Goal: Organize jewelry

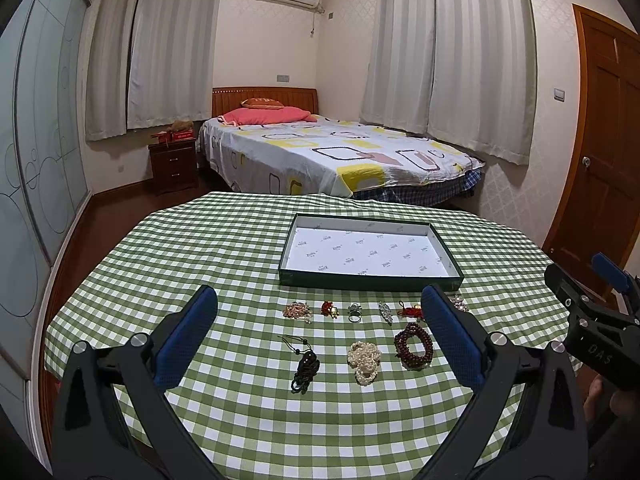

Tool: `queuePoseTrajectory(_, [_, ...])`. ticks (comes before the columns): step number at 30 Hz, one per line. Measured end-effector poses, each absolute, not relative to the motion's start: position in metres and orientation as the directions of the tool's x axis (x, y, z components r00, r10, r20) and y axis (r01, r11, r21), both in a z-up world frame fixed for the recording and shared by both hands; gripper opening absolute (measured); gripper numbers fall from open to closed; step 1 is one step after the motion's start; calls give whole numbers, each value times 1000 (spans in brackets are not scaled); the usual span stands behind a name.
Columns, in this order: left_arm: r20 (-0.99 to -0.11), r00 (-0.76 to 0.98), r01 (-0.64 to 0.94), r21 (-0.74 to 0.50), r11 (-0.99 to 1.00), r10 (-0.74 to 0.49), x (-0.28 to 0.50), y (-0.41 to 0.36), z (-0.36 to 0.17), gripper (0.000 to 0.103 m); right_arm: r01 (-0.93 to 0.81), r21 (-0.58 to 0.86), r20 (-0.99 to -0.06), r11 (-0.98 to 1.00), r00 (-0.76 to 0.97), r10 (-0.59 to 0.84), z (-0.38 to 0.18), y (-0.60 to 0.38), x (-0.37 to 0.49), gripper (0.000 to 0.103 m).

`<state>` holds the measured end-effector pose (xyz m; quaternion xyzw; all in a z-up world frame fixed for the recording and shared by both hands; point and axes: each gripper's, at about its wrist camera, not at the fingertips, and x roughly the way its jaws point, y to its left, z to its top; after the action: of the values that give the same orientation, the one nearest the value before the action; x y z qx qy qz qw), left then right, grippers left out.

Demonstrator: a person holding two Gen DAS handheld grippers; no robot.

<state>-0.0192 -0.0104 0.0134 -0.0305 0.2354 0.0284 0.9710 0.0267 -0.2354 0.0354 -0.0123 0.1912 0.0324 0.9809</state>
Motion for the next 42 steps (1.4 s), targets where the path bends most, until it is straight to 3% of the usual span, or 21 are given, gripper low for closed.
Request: queuePoseTrajectory(42, [-467,883,-87,-58,994,50,-17,-10,10,99,-71,-14,-373,997,926,60,32,-234,28,97])
